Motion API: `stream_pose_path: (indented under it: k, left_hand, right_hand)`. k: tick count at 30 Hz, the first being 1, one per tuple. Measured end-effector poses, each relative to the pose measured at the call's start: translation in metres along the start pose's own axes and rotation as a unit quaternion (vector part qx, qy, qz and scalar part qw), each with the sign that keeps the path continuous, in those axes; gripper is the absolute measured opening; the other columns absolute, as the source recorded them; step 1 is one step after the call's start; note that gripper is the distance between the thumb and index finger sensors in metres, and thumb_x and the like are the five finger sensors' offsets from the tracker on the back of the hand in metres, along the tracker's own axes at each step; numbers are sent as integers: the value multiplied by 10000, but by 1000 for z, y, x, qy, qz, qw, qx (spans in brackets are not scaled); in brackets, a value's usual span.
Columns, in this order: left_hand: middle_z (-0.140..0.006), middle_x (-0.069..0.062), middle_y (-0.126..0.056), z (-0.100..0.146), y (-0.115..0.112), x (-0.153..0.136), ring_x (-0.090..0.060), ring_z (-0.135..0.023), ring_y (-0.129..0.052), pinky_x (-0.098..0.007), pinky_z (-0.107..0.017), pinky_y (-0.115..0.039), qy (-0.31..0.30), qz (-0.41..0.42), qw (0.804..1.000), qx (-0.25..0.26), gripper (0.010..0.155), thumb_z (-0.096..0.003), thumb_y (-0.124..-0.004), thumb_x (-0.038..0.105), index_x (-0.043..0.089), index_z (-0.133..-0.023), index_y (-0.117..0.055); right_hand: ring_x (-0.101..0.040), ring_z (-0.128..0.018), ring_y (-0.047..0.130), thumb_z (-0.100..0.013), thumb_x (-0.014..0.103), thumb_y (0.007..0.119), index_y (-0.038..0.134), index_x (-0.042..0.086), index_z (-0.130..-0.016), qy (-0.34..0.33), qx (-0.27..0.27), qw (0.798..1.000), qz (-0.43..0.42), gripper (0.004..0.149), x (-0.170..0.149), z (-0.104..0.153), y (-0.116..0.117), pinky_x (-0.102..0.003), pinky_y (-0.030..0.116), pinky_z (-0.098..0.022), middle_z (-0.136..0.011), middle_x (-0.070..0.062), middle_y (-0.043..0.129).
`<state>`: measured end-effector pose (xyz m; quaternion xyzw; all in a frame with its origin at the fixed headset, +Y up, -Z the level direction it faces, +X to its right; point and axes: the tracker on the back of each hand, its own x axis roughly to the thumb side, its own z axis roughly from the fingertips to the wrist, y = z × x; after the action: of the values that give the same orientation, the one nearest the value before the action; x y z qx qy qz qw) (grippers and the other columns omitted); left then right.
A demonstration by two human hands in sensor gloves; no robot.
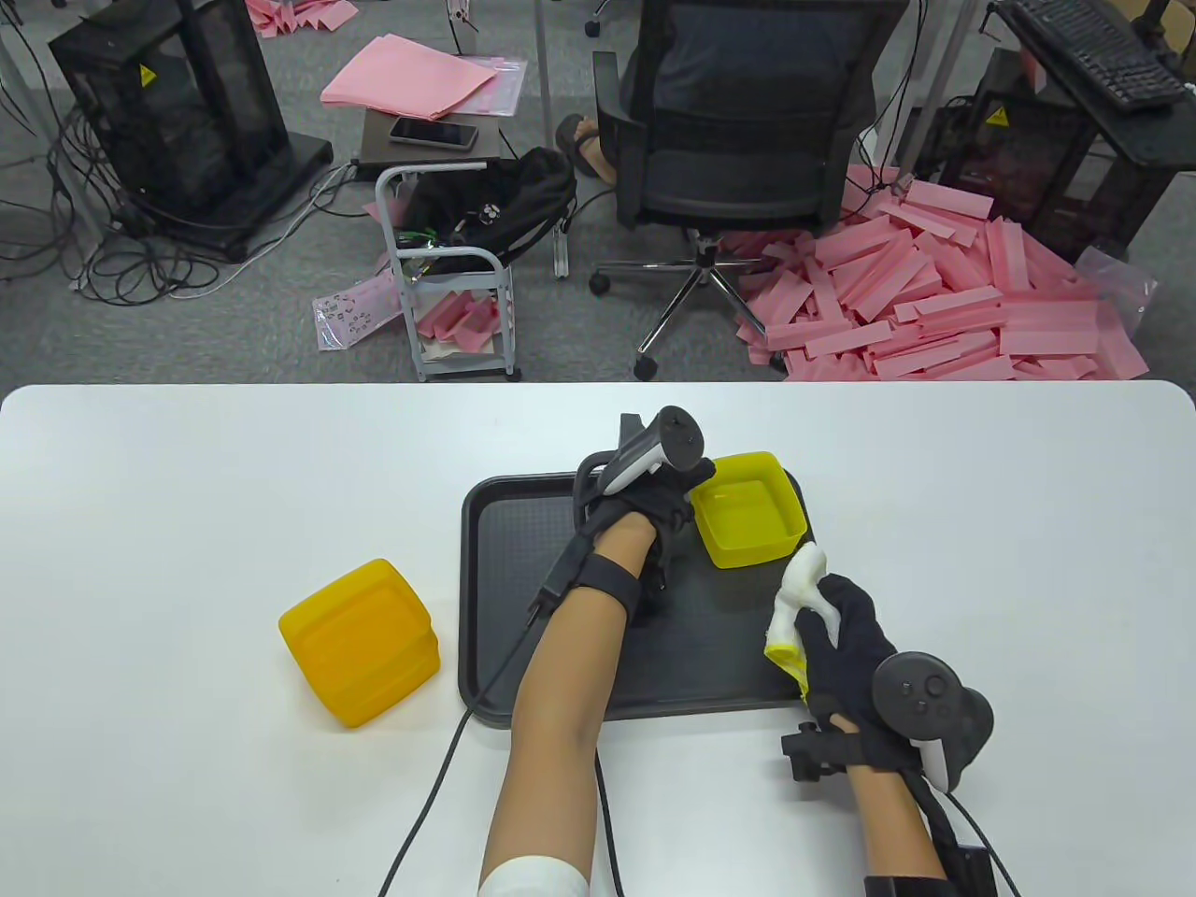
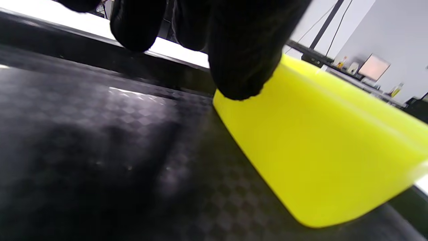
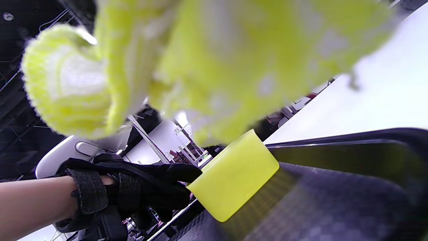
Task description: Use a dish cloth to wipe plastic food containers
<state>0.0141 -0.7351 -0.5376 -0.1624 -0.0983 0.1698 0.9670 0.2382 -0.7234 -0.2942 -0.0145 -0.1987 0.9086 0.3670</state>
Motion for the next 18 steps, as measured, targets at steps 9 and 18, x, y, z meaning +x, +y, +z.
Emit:
stream_pose_path:
  k: [9, 18]
  left_hand:
    - [-1106, 3, -737, 14, -8, -13, -368, -887, -787, -550, -577, -704, -8, -57, 998, -30, 476, -439, -918, 412, 433, -912, -865]
    - [-817, -25, -985, 52, -11, -22, -345, -704, -927, -511, -461, -780, -74, -90, 993, 34, 448, -391, -903, 493, 356, -815, -952]
  right_hand:
    - [-309, -513, 949, -566, 445, 752, 578, 201, -1012, -5, 12, 1000, 7, 537, 1, 0, 3, -349, 876, -282, -818, -48, 850]
    - [-306, -516, 948, -566, 449, 750, 579, 205, -1011, -15, 17, 1000, 1, 535, 1, -1, 4, -346, 876, -286, -818, -43, 849]
